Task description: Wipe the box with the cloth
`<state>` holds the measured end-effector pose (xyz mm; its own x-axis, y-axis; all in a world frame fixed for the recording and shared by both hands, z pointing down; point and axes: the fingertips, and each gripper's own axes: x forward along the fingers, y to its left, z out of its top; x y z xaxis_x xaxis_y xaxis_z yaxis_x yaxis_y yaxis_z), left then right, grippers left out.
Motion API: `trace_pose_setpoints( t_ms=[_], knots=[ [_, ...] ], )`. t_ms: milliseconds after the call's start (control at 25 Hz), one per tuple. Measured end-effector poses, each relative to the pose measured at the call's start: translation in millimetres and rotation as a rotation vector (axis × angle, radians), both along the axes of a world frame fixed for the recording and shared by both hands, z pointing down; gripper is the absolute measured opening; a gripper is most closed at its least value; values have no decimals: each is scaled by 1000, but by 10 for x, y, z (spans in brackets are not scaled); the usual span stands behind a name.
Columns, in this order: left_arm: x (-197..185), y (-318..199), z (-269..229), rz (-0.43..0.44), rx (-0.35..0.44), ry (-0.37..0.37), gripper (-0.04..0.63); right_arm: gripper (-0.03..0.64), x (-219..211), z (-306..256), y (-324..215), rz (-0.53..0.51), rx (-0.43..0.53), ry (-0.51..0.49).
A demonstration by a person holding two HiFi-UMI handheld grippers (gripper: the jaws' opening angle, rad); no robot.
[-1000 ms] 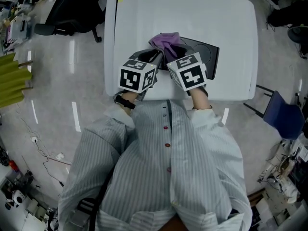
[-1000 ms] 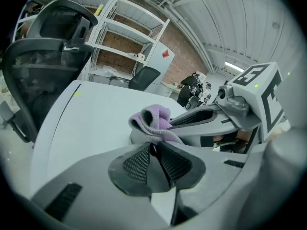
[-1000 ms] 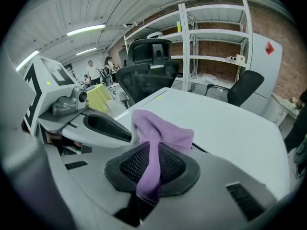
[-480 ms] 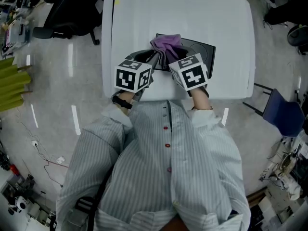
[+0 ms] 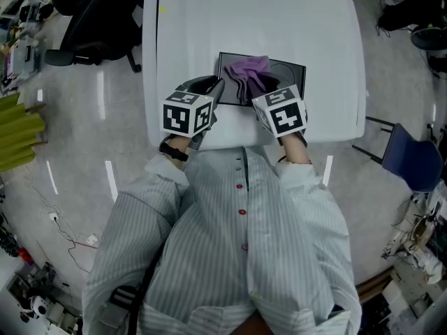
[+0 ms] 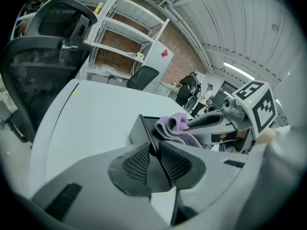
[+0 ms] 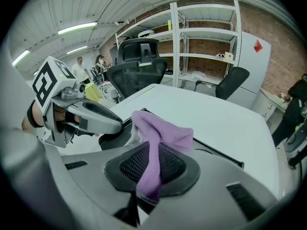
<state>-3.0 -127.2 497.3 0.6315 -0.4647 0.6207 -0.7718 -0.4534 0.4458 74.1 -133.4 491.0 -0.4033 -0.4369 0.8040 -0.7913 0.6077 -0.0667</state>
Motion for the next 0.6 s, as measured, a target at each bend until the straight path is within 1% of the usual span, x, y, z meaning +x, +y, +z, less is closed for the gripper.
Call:
trace_pose_setpoints(
  t_ms=[160, 400, 600],
  knots=[
    [-6, 7, -18, 5, 2, -2, 69, 55, 206, -19, 39, 32, 1, 17],
    [-13, -5, 12, 10, 2, -1, 69, 55, 620, 38, 65, 116, -7, 37],
    [-15, -6, 4, 13, -1, 3, 69, 55, 902, 24, 94, 165, -3, 76]
  ],
)
